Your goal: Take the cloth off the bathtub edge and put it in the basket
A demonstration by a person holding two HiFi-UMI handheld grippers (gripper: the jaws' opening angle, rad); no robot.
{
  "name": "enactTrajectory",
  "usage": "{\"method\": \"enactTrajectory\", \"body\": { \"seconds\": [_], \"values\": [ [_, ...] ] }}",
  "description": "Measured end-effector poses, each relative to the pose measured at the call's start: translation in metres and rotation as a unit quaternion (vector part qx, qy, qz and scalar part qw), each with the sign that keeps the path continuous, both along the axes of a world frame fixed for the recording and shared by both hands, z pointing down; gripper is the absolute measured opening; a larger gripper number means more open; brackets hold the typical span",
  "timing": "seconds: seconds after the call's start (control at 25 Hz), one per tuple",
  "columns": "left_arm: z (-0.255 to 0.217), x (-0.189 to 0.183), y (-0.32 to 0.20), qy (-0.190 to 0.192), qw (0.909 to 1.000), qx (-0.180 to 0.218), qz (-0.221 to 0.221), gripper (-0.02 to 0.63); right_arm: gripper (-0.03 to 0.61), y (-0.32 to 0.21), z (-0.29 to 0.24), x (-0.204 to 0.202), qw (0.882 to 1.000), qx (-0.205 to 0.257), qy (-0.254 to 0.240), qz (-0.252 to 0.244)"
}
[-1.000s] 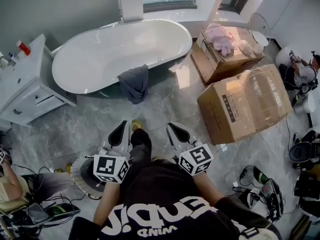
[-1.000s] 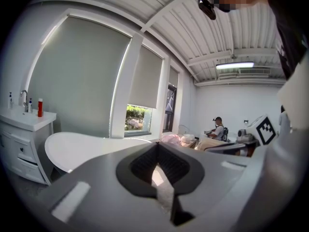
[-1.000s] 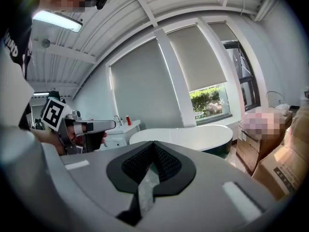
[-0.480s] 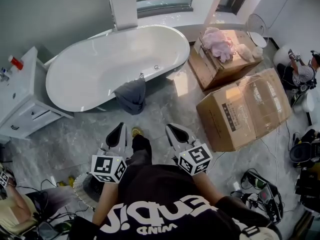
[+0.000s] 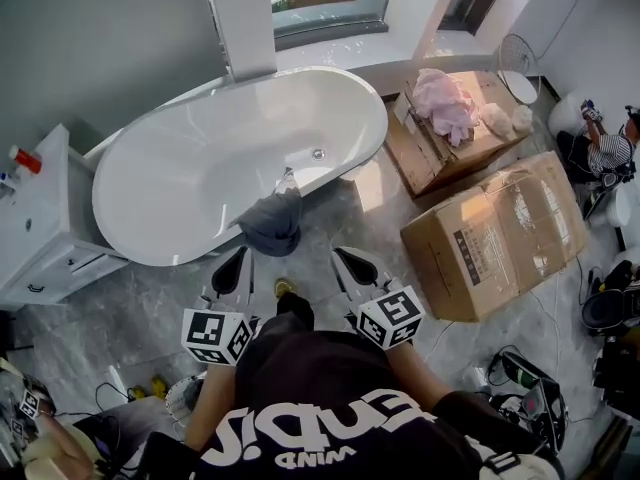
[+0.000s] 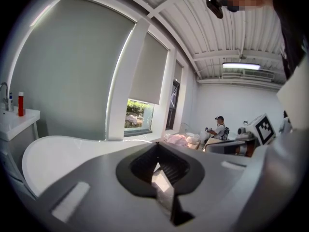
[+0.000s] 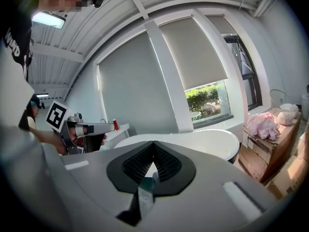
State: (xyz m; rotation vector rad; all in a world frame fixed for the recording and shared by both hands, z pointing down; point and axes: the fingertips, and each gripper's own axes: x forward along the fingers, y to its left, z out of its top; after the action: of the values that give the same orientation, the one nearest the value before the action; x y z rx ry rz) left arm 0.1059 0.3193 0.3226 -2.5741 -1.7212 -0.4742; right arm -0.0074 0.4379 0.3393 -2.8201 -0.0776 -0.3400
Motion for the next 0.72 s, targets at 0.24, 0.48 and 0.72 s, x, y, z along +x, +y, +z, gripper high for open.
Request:
{"method": "enactTrajectory", "body": {
  "seconds": [0.24,0.48,0.72],
  "values": [
    [0.001,0.063,0.016,-0.010,0.9999,0.006,0.011,-0.005,0.009,0.014,-0.009,0.068,1.000,-0.006,-0.002,0.000],
    [0.003,0.107,0.034,-0.003,0.9998,-0.002,0.018,-0.005,0.009,0.031,-0.013,0.119,1.000,-0.015,0.005,0.005],
    [-0.007,0.132,0.051,0.007,0.9996,-0.019,0.019,-0.005,0.009,0.040,-0.017,0.149,1.000,-0.025,0.006,-0.001]
  ]
}}
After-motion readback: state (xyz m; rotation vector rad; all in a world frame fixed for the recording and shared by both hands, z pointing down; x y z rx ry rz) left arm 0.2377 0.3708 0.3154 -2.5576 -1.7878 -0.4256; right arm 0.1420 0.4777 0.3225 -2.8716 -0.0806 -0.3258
